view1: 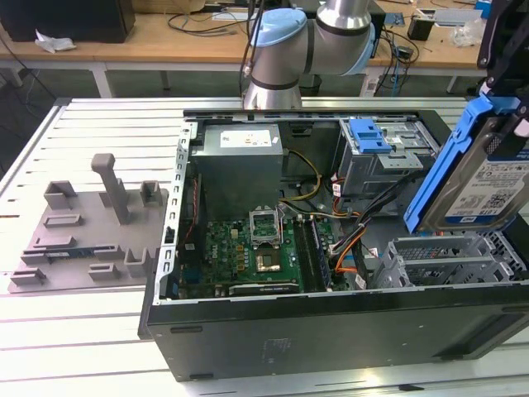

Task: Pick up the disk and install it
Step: 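Insert the disk into the insertion slot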

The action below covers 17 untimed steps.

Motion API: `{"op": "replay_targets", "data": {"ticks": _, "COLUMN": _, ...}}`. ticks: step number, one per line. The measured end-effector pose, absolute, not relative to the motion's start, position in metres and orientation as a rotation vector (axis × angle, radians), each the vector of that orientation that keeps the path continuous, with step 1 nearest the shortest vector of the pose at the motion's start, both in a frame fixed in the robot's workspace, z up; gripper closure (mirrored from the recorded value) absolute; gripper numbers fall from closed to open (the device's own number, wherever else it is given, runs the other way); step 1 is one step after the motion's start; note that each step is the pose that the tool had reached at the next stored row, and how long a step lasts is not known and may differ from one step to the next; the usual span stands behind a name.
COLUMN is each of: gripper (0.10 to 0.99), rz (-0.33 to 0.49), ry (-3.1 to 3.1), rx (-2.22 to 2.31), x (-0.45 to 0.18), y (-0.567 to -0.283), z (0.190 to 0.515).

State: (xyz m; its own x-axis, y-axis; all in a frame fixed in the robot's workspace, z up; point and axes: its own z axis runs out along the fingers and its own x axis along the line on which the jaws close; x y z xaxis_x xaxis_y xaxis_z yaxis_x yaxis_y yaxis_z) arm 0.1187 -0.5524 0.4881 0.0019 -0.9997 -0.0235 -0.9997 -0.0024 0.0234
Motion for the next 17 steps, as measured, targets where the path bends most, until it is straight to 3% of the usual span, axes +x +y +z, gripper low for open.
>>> {"op": "replay_targets", "data": {"ticks": 17, "gripper": 0.718, "rz": 0.052, "ry": 2.218, "rx": -2.223, "x": 0.119, "y": -0.552, "z": 0.47}}
